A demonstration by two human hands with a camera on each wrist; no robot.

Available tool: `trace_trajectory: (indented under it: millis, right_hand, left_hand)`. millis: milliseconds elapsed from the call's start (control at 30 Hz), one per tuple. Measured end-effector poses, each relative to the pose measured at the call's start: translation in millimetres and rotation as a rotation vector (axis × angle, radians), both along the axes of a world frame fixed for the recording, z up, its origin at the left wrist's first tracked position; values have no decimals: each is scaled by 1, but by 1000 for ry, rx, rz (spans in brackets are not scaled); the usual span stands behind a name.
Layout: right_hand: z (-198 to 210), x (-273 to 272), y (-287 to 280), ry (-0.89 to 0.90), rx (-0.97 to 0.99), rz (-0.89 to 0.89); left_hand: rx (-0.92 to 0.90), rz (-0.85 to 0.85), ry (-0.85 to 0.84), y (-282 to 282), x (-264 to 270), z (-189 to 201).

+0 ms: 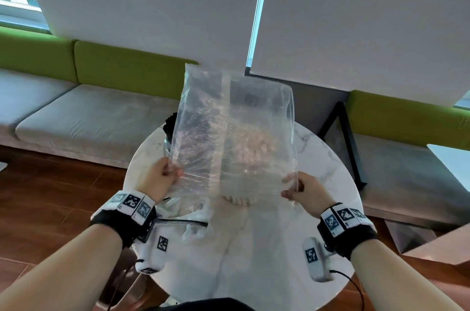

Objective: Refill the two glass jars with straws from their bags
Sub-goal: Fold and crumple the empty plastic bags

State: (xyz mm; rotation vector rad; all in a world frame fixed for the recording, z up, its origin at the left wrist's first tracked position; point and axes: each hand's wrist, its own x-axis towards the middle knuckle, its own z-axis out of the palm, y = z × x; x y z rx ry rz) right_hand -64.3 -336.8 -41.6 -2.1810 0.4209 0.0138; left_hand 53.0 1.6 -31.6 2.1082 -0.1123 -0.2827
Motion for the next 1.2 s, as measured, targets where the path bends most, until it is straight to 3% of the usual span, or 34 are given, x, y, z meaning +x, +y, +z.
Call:
trace_trajectory:
  millis: [67, 167, 300, 400, 500, 733, 833, 900, 967, 1033, 1200]
  right_hand:
    - [3, 4, 0, -5, 9, 13]
    - [10, 18, -5, -60, 201, -74]
    - [20, 42, -8, -211, 323, -201]
    - [34, 56, -5, -260, 266, -158]
    - [46, 64, 0, -264, 166, -70]
    - [56, 59, -6, -432, 208, -163]
    - [65, 51, -5, -444, 133, -116]
    - [68, 48, -7, -459, 183, -125]
    - [73, 48, -12, -410, 259, -122]
    - [79, 46, -21, -303, 173, -36]
    - [94, 37, -18, -366, -20, 88]
  left_hand:
    - [27, -42, 12, -3, 2, -3]
    - [95, -145, 62, -6, 5, 3]
    - [71, -32, 10, -8, 15, 26]
    - [-24, 96, -130, -11, 24, 37]
    - [-63, 116, -198, -13, 30, 40]
    - [-241, 135, -236, 2, 40, 47]
    - [-332, 94, -244, 12, 45, 54]
    - [-390, 30, -205, 16, 47, 57]
    - [-415, -36, -145, 19, 49, 59]
    - [-414, -100, -106, 22, 50, 64]
    - [-102, -310, -193, 29, 48, 80]
